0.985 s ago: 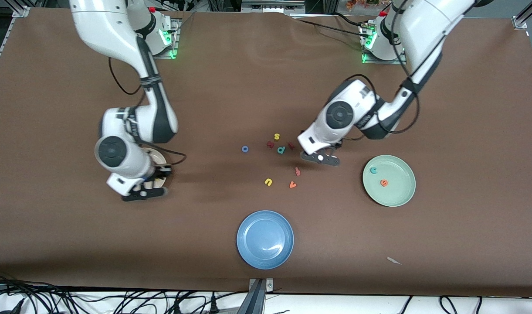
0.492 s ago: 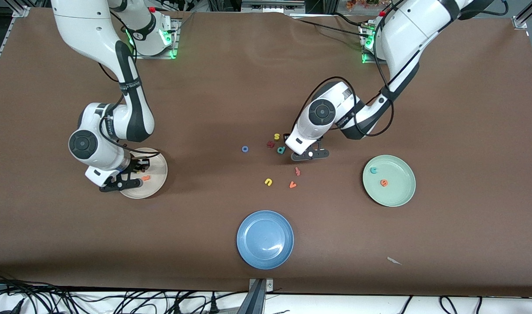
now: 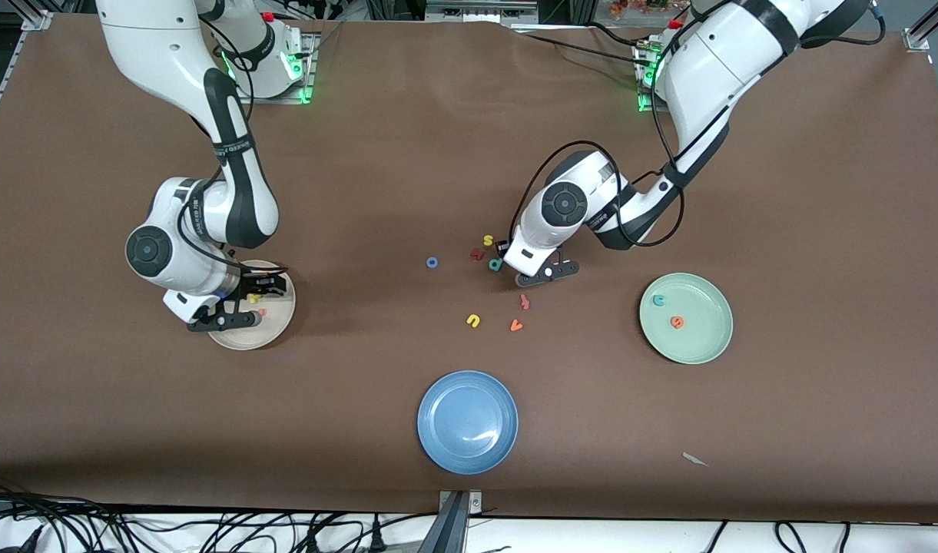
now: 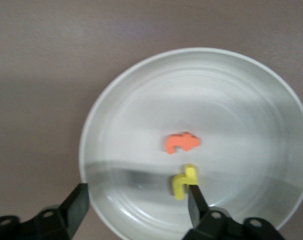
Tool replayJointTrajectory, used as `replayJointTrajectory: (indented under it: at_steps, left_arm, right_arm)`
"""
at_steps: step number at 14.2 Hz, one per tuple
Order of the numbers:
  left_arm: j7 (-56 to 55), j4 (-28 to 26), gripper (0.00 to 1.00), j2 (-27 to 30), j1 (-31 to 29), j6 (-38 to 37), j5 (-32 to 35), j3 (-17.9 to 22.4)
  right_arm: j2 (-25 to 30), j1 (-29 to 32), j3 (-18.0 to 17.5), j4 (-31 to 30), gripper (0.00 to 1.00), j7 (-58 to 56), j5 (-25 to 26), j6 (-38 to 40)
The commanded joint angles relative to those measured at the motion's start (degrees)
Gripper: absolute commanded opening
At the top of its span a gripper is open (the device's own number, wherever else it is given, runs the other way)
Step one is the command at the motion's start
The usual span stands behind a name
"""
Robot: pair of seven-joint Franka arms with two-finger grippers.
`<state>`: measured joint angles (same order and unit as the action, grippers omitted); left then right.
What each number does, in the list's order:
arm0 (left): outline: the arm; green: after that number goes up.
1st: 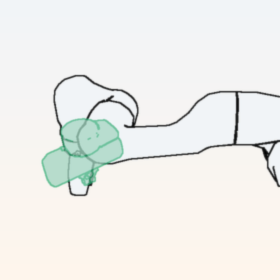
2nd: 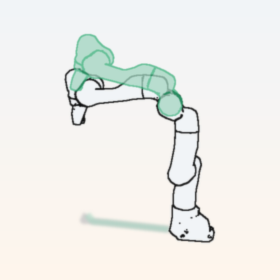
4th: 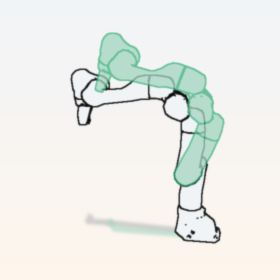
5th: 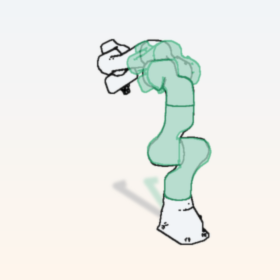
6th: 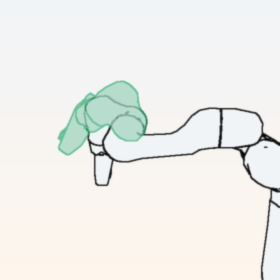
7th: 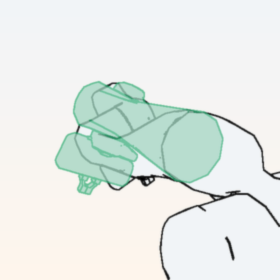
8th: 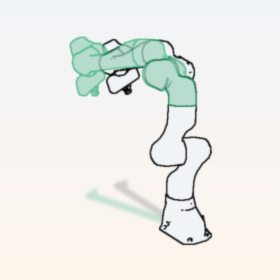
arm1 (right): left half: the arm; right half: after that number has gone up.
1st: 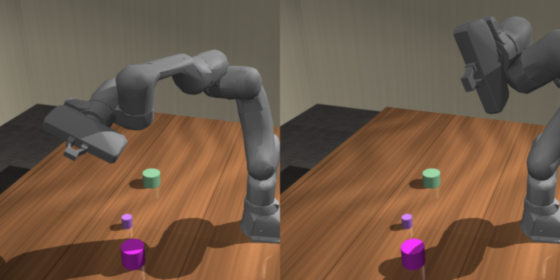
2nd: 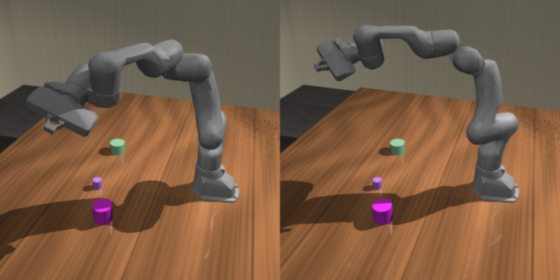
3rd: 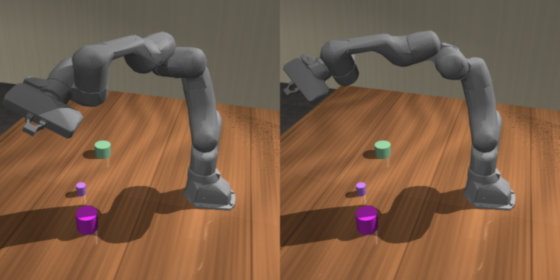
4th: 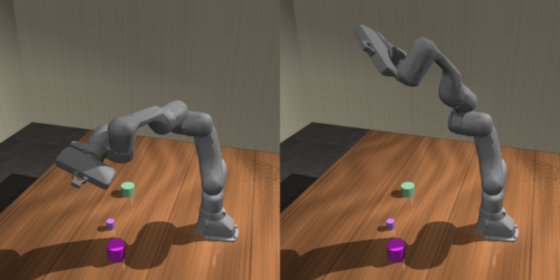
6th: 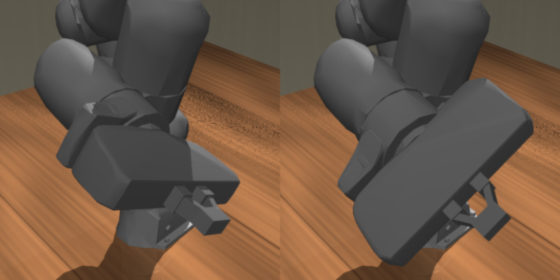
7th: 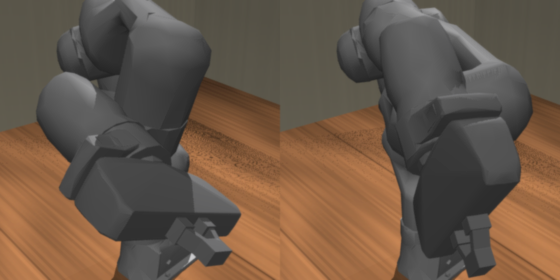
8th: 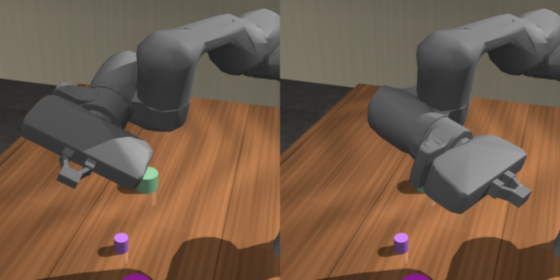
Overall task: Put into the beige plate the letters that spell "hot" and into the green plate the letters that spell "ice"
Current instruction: 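Grasp the i with the left gripper while the right gripper reaches the o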
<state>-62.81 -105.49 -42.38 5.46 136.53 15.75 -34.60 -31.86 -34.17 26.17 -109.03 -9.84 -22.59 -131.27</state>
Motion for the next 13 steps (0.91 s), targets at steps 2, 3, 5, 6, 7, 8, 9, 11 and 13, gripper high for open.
replayJointTrajectory:
  at_steps: [2, 3, 5, 6, 7, 8, 9, 11, 13]
  left_arm:
    - [-4.6, 0.1, 0.5, -0.9, 1.9, 2.9, 0.8, 0.5]
    - [-4.6, -0.1, 0.43, -0.9, 2.3, 3.0, 0.9, 1.2]
    - [-4.5, -0.1, 0.21, -0.8, 2.4, 3.0, 0.9, 1.5]
    - [-4.2, -0.1, 0.1, -0.8, 2.5, 3.0, 1.0, 1.6]
    - [-4.2, -0.2, 0.04, -0.8, 2.4, 2.9, 2.4, 1.7]
    - [-4.3, -0.2, 0.01, -0.8, 2.4, 2.5, 3.7, 1.7]
    - [-4.2, -0.2, 0.01, -0.5, 2.3, 2.4, 4.1, 1.6]
    - [-4.2, 0.1, 0.0, 0.0, 1.8, 2.2, 4.2, 1.6]
    - [-0.8, 0.7, 0.01, 1.3, 1.4, -1.9, 4.3, 1.6]
  right_arm:
    - [1.4, -0.8, -5.5, 1.8, 1.0, 14.1, -0.9, 0.6]
    - [1.3, -1.4, -6.9, 2.0, 1.0, 18.6, -0.9, -0.1]
    - [1.0, -4.6, -7.4, 2.4, 1.0, 25.7, -0.9, -2.1]
    - [0.7, -6.3, -7.4, 2.4, 1.0, 29.1, -0.8, -3.1]
    - [0.7, -7.8, -7.4, 2.5, 1.0, 32.1, -0.8, -4.2]
    - [0.2, -9.1, -7.4, 2.5, 1.0, 34.3, -0.8, -5.2]
    - [-0.4, -10.4, -7.4, 2.5, 1.0, 36.4, -0.8, -6.4]
    - [-1.4, -13.2, -7.6, 2.9, 1.0, 41.4, -0.8, -8.5]
    - [-2.9, -16.0, -7.6, 4.5, 1.0, 45.0, -0.8, -8.7]
